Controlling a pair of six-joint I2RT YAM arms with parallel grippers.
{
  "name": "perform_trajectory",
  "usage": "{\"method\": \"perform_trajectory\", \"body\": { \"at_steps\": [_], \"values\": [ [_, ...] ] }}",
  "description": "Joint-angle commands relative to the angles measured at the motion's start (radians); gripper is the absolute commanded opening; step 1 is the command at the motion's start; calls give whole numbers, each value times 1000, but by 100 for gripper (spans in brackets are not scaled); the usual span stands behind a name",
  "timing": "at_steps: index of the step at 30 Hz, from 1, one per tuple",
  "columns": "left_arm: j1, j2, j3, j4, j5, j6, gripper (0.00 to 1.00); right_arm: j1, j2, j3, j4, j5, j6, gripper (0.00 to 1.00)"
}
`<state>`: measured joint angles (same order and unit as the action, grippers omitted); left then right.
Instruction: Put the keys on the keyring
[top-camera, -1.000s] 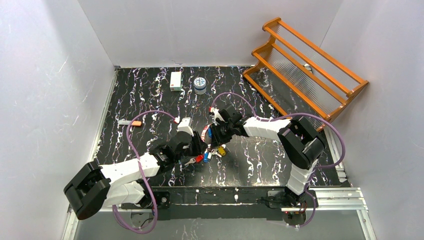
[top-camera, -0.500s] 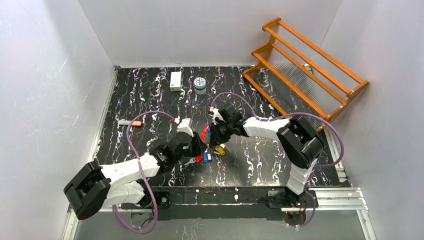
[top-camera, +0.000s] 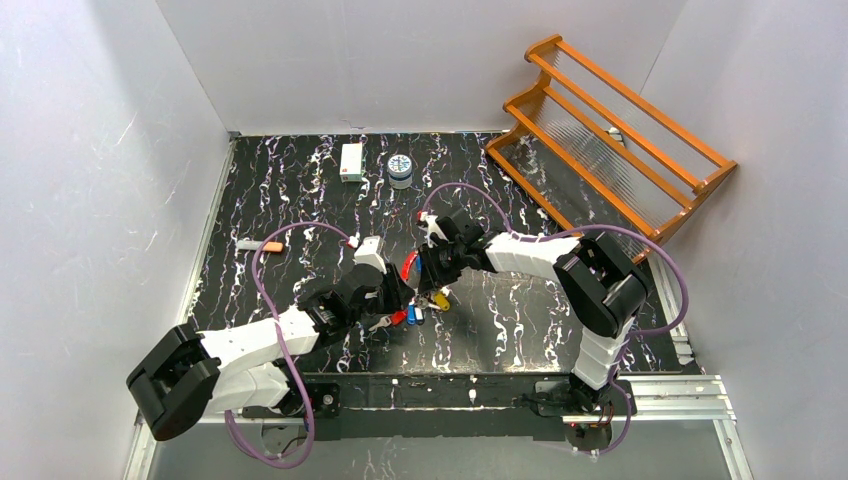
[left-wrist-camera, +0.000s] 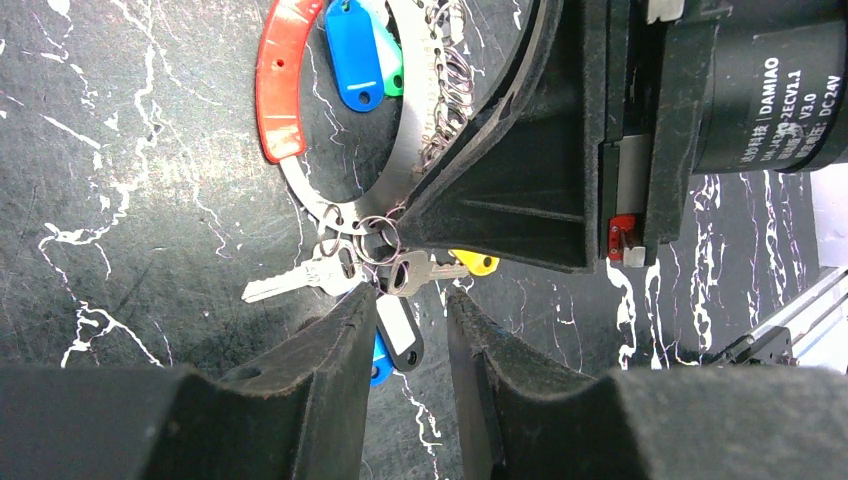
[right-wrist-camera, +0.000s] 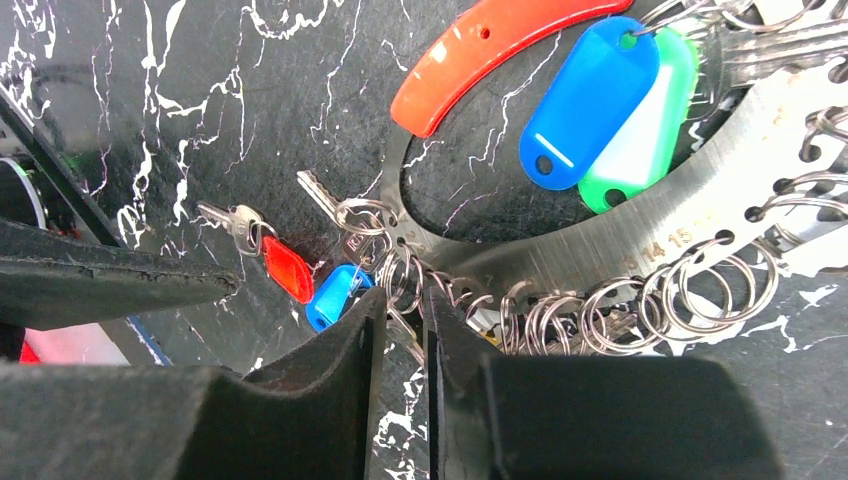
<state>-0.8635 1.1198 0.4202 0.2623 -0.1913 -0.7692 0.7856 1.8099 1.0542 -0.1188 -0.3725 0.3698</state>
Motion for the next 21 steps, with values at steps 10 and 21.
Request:
{"method": "perform_trajectory", "body": {
  "at_steps": [10, 21],
  "values": [
    [-5, 5, 22, -24, -20, 24, 31, -3, 38, 54, 9, -37, 27, 30],
    [-5, 3, 19, -18, -21, 23, 31, -3, 61, 68, 30, -49, 49, 28]
  ]
}}
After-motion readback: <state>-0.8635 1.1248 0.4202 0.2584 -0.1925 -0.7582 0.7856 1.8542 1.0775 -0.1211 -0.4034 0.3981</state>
